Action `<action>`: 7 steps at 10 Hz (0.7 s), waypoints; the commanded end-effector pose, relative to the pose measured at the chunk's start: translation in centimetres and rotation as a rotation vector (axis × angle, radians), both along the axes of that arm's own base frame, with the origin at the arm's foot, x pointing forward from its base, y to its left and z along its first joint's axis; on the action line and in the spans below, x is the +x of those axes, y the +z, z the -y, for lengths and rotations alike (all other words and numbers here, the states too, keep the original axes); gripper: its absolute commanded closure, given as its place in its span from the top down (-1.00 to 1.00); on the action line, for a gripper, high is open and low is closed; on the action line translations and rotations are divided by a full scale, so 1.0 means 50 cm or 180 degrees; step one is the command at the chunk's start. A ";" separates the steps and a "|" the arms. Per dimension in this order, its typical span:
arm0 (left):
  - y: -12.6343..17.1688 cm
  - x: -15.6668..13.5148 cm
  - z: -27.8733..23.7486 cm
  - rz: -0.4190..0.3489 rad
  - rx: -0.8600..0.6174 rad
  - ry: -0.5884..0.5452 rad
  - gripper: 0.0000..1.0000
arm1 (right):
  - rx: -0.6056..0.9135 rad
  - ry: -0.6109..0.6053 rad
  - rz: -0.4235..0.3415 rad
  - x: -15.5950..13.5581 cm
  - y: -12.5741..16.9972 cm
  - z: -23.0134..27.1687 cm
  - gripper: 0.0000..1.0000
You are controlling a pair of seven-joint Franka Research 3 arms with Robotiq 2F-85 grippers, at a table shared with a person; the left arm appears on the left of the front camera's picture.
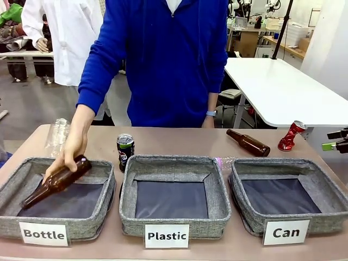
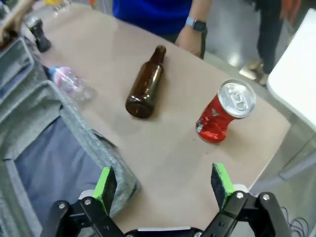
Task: Sort the can waste into the basket.
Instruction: Pick up the can waste from the table and place it in the right Fabric basket.
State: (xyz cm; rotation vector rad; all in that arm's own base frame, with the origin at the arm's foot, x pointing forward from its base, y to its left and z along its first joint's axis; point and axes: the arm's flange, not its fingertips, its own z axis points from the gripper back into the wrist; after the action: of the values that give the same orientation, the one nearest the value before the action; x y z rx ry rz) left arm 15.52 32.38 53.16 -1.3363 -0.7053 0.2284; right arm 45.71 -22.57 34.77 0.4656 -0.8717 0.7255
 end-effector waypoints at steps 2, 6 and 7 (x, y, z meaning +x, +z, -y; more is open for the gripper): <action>-0.014 -0.047 -0.021 -0.0037 -0.0316 -0.0298 1.00 | 0.0024 0.0071 0.0241 0.048 -0.061 0.044 1.00; -0.043 -0.031 0.074 -0.0054 -0.0048 -0.0600 1.00 | 0.0060 0.0179 0.0243 0.082 -0.096 0.031 1.00; -0.067 -0.023 0.117 -0.0155 0.0133 -0.0801 1.00 | 0.0077 0.0189 0.0213 0.086 -0.101 0.030 1.00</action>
State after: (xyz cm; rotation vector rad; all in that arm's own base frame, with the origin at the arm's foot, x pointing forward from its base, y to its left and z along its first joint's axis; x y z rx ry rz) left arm 14.65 28.70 50.64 -1.4168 -0.5163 0.0931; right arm 49.45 -23.66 30.05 0.4855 -0.8928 0.7819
